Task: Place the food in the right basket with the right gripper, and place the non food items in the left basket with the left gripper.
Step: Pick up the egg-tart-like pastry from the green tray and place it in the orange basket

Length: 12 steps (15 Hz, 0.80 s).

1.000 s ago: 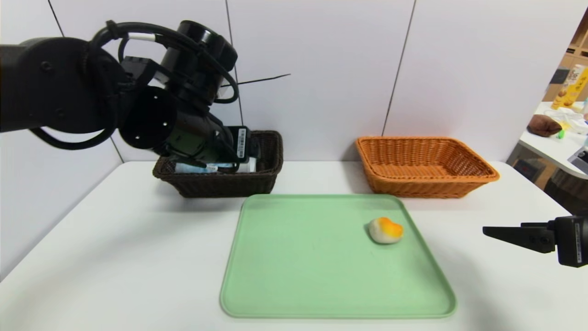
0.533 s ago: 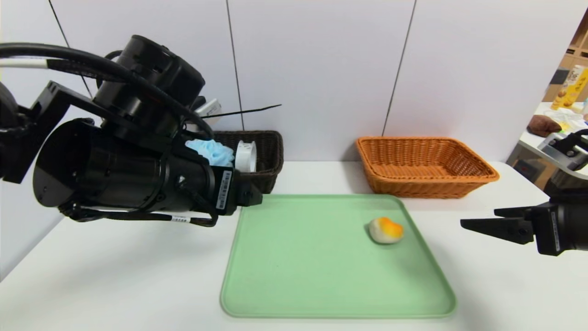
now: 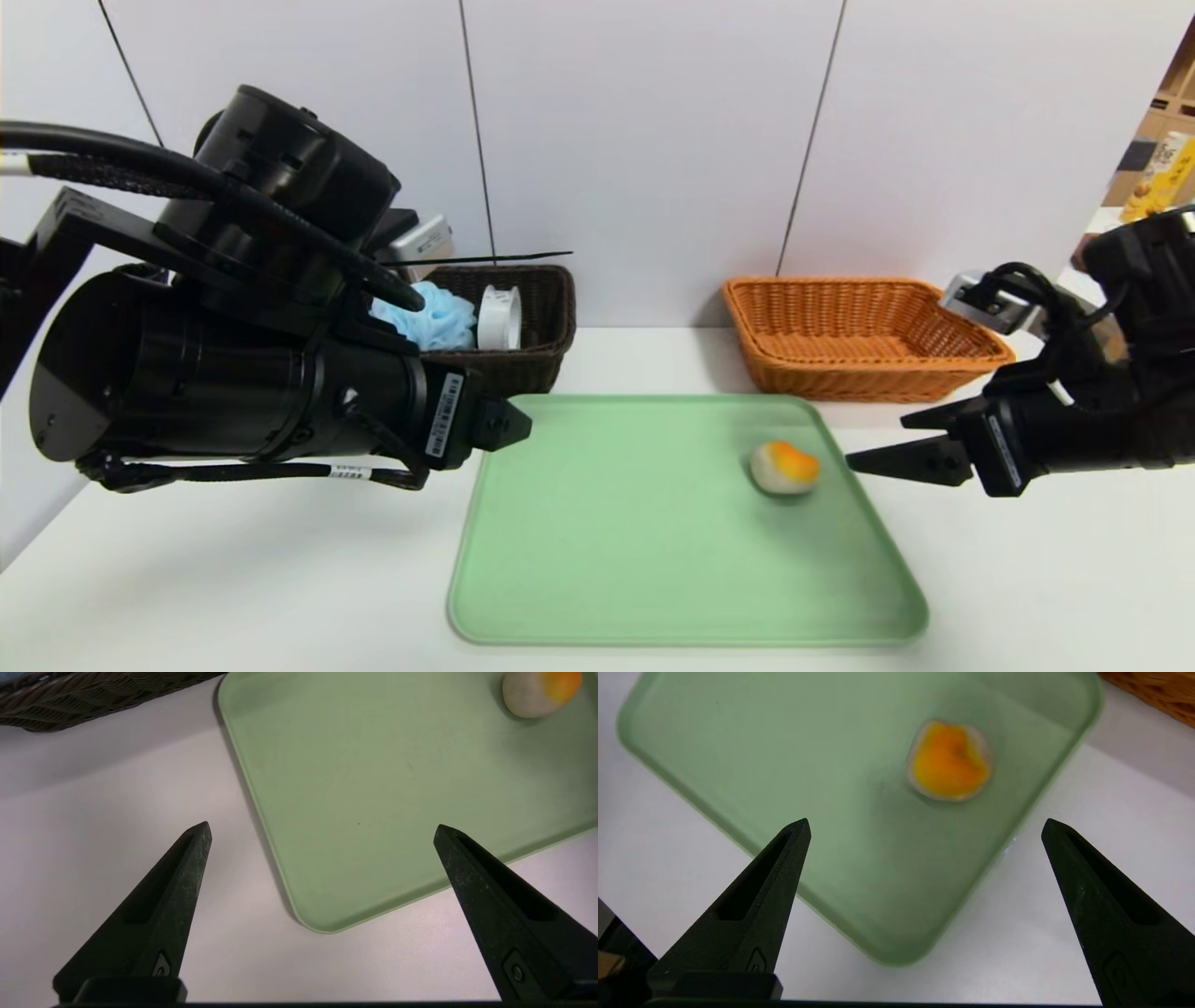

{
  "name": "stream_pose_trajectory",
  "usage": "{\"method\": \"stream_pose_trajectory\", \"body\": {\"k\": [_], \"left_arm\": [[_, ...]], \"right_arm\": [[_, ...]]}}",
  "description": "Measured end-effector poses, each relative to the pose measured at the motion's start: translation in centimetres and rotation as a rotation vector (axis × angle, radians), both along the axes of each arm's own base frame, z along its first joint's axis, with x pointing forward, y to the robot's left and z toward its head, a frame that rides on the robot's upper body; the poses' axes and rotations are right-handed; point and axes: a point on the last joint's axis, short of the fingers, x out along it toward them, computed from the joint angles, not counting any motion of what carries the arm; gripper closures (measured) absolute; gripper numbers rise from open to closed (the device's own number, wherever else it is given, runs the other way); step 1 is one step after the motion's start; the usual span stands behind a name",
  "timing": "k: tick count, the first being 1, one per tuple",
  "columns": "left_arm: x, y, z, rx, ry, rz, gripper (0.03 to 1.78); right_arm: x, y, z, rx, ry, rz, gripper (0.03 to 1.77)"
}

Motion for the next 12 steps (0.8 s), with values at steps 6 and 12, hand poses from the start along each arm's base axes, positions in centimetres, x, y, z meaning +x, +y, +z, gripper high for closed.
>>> {"method": "stream_pose_trajectory", "body": {"k": [6,12], "left_arm": [[-0.4,-0.2,-1.1,0.032,0.011,-0.034,0.12],[-0.3,-0.4,-1.3,0.036,0.015,-0.033,0.12]], "right_arm": [[3.7,3.2,-0.7,-0.068,0.069,0.102,0.09],[6.2,4.6,-2.3,-0.207,0.094,0.104,0.09]]}}
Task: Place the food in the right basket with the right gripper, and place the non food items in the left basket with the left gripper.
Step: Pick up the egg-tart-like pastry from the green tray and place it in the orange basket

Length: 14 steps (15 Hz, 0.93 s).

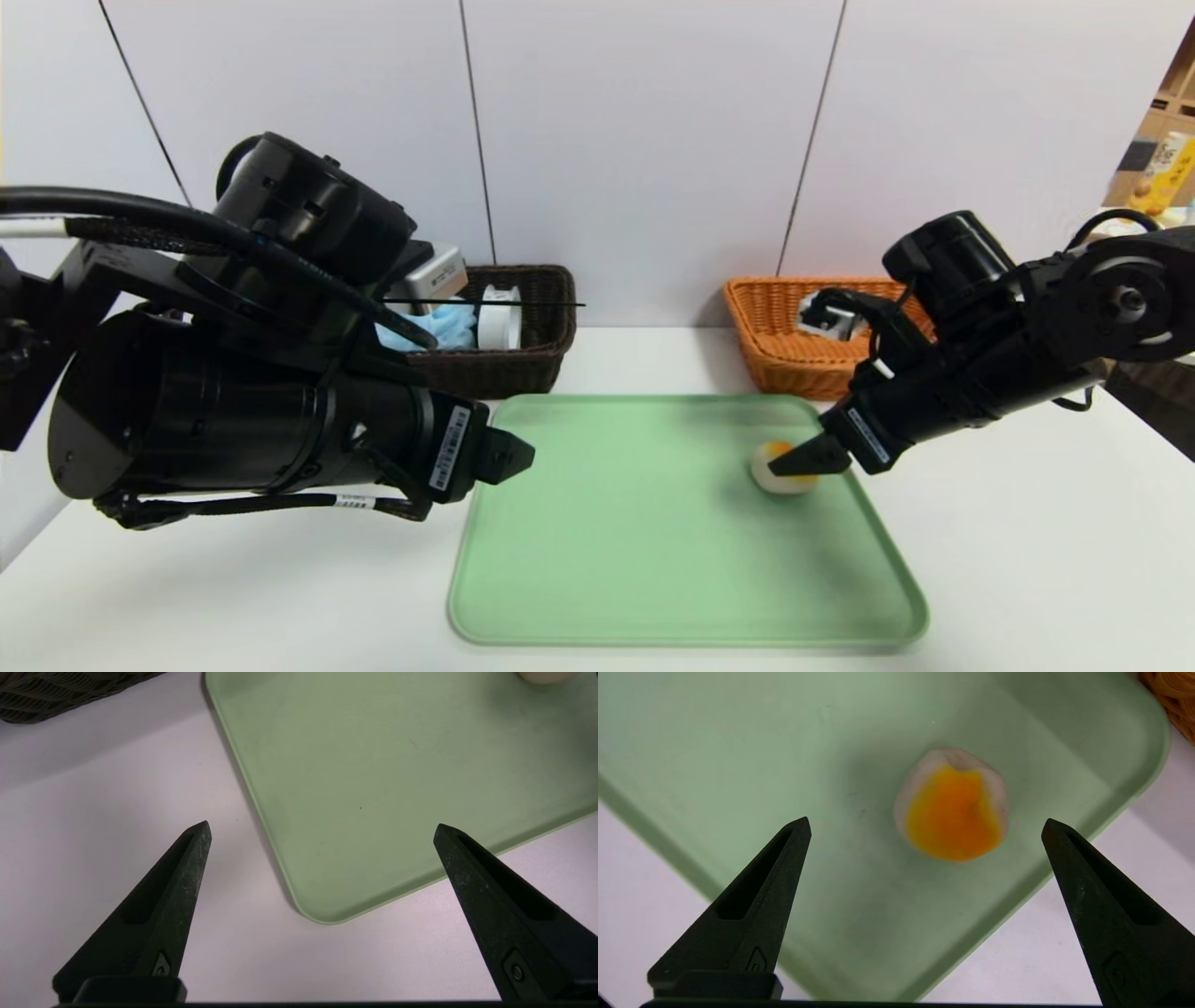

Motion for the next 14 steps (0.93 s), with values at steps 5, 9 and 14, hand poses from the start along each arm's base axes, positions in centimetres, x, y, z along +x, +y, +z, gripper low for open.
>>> {"method": "stream_pose_trajectory", "body": {"k": [5,9,14], "left_arm": [[0.4,-0.4,0.0,-0.018,-0.018,-0.001,0.12],[0.6,-0.5,-0.2,-0.014,-0.013,0.0,0.12],[0.6,-0.6,-0.1,-0.013,-0.014,-0.001,0.12]], "right_arm": [[1.5,0.5,-2.1,-0.037,0.04,0.012,0.09],[2.2,0.8,-3.1,-0.046,0.061,0.016,0.09],[2.2,1.4,-3.3,-0.048,0.071,0.03,0.61]]}}
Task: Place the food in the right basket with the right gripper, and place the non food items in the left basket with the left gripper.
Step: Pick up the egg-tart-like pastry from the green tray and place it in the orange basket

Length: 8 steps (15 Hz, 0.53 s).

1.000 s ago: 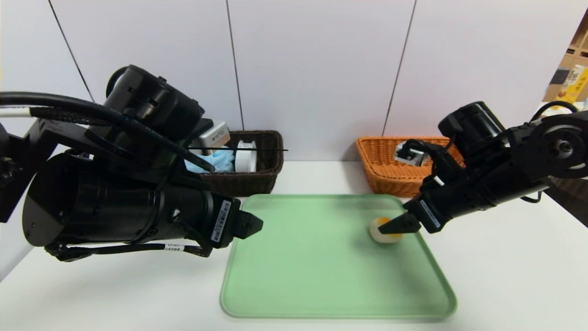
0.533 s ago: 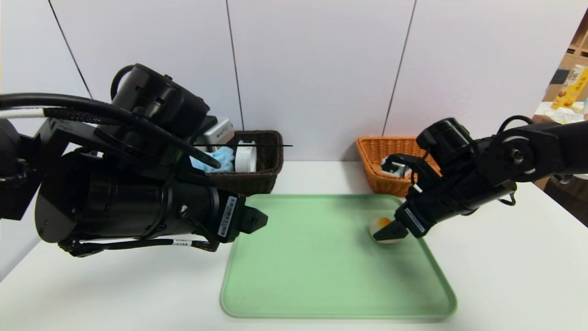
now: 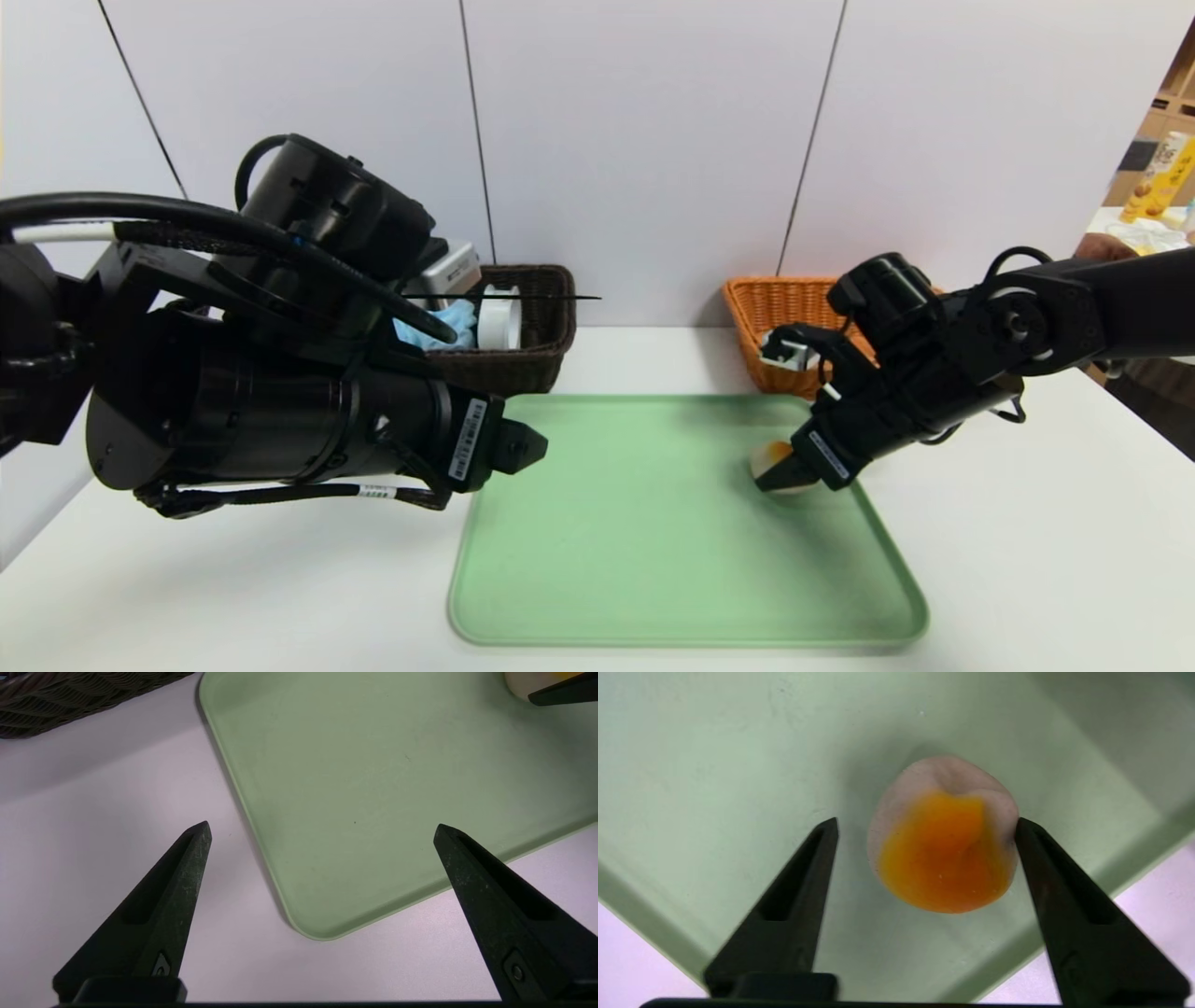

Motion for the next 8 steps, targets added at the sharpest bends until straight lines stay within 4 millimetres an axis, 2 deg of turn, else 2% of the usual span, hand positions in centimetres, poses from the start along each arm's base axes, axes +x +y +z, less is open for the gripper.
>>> {"method": "stream_pose_trajectory", "body": {"k": [4,6,8], "left_arm": [[0.02,-0.02,-0.01,0.0,0.001,0.001,0.12],[0.02,-0.02,-0.03,0.001,0.001,0.0,0.12],[0.03,-0.02,-0.03,0.001,0.0,0.001,0.12]], "right_arm": [[-0.12,0.22,0.28,0.002,-0.006,0.007,1.04],[-0.17,0.2,0.5,0.005,-0.011,0.006,1.73],[-0.24,0.18,0.62,0.006,-0.013,0.006,1.73]]}}
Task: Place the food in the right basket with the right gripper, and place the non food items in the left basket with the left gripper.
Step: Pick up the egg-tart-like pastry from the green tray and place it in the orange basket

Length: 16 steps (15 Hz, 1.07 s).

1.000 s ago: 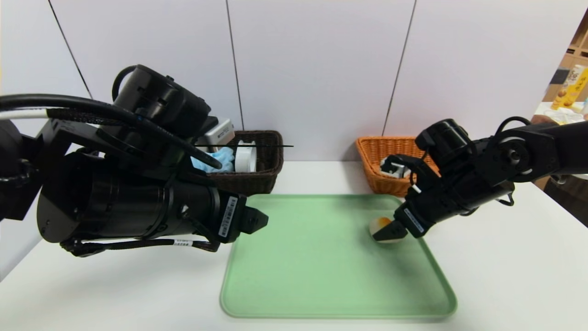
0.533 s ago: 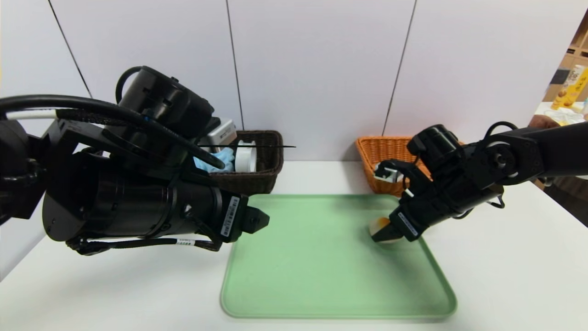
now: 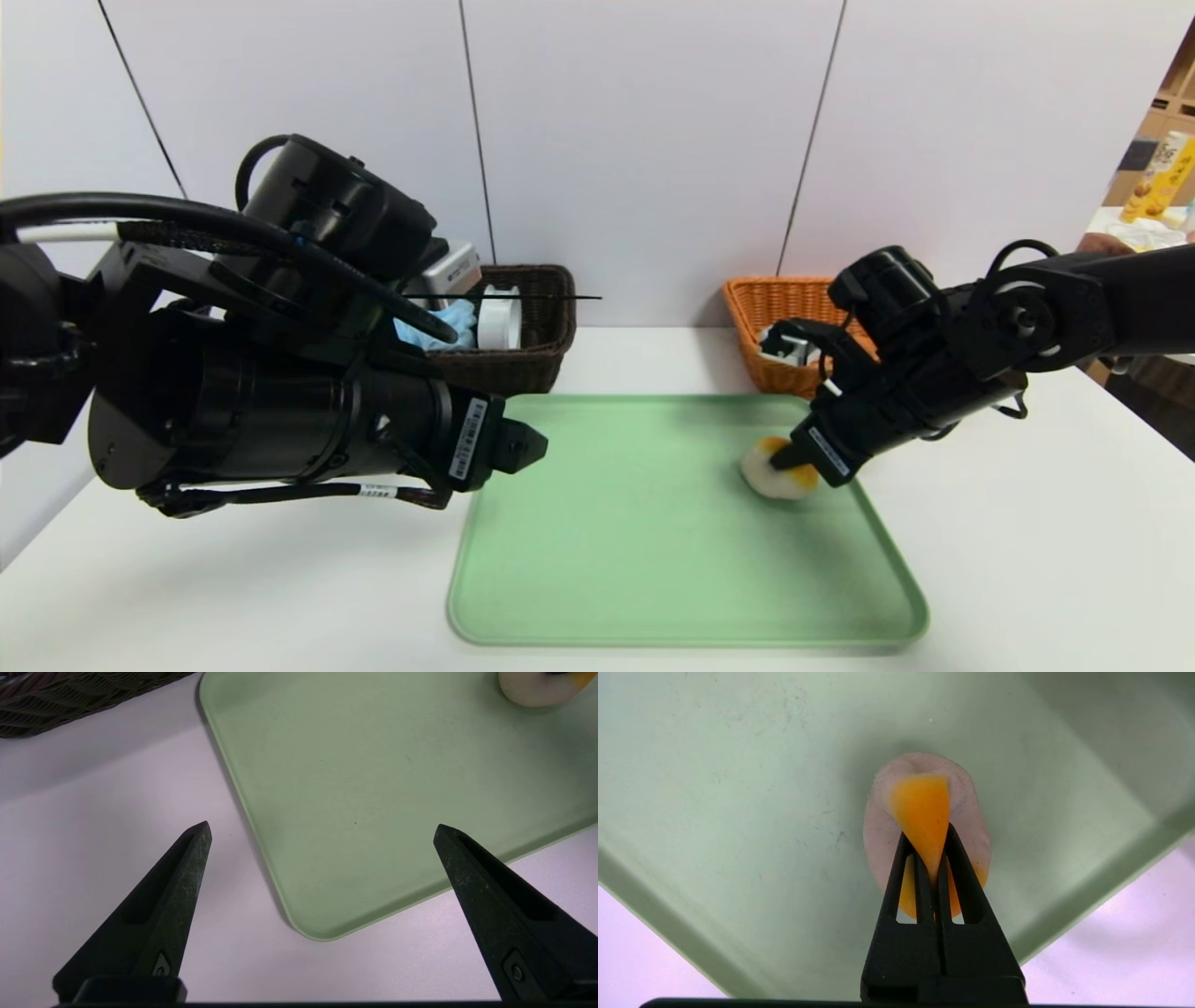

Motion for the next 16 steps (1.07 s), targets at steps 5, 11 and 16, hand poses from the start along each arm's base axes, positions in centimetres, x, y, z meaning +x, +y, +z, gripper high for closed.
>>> {"method": "stream_pose_trajectory", "body": {"k": [5,11,16], "left_arm": [[0.0,0.1,0.1,-0.002,-0.004,0.002,0.12],[-0.1,0.1,0.2,-0.006,-0.004,0.005,0.12],[0.0,0.1,0.3,-0.008,-0.008,0.004,0.12]], "right_arm": [[-0.5,-0.3,1.4,0.022,-0.038,-0.009,1.73],[-2.9,-2.2,9.0,0.138,-0.261,-0.081,1.74],[-2.4,-5.1,14.9,0.271,-0.473,-0.247,1.74]]}}
